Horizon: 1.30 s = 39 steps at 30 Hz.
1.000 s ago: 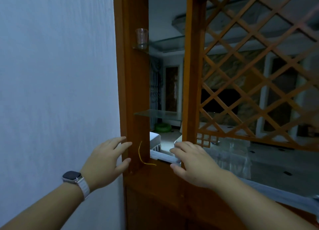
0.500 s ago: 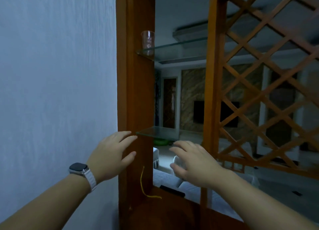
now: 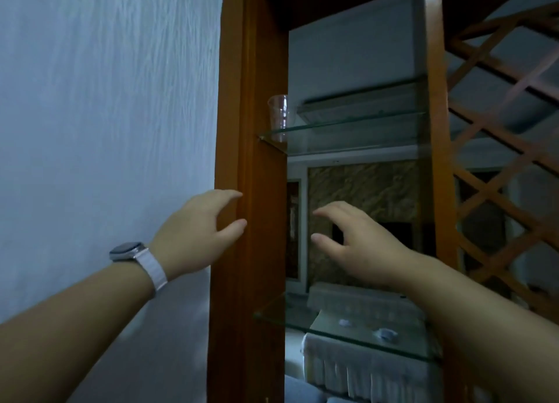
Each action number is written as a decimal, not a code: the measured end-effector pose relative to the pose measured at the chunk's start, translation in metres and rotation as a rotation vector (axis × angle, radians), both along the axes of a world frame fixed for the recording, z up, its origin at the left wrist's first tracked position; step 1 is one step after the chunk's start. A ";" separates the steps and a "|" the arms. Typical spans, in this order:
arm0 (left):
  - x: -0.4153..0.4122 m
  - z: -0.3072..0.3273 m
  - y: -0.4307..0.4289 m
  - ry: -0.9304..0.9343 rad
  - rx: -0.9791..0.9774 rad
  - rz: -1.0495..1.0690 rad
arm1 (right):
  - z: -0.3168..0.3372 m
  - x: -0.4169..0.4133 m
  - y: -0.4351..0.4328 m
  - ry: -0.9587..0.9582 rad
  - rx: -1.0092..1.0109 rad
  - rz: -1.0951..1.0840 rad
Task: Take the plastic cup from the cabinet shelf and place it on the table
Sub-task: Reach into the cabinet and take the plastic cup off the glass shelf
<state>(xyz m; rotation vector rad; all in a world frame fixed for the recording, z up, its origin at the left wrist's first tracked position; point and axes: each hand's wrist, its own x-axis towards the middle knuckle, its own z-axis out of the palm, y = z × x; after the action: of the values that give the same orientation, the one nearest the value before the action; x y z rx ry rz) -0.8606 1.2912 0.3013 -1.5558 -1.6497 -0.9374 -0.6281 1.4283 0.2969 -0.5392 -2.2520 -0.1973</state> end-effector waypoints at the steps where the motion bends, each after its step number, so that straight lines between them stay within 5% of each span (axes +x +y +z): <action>1: 0.000 0.013 0.004 -0.022 0.014 -0.033 | 0.012 -0.002 0.002 0.027 0.002 0.009; 13: 0.010 0.148 0.048 -0.371 0.197 -0.309 | 0.145 -0.019 0.016 0.266 -0.039 0.177; 20: 0.009 0.190 0.071 -0.678 0.029 -0.557 | 0.206 -0.033 0.036 0.291 -0.099 0.143; 29: 0.004 0.223 0.120 -0.776 -0.021 -0.515 | 0.245 -0.075 0.054 0.166 -0.510 0.115; 39: 0.009 0.235 0.135 -0.851 -0.001 -0.495 | 0.260 -0.102 0.078 0.137 -0.696 0.061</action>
<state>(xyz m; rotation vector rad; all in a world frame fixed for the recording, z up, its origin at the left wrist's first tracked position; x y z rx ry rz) -0.8519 1.4264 0.5364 -1.7155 -1.7945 -2.0756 -0.7306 1.5064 0.5567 -0.8081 -2.1621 0.6590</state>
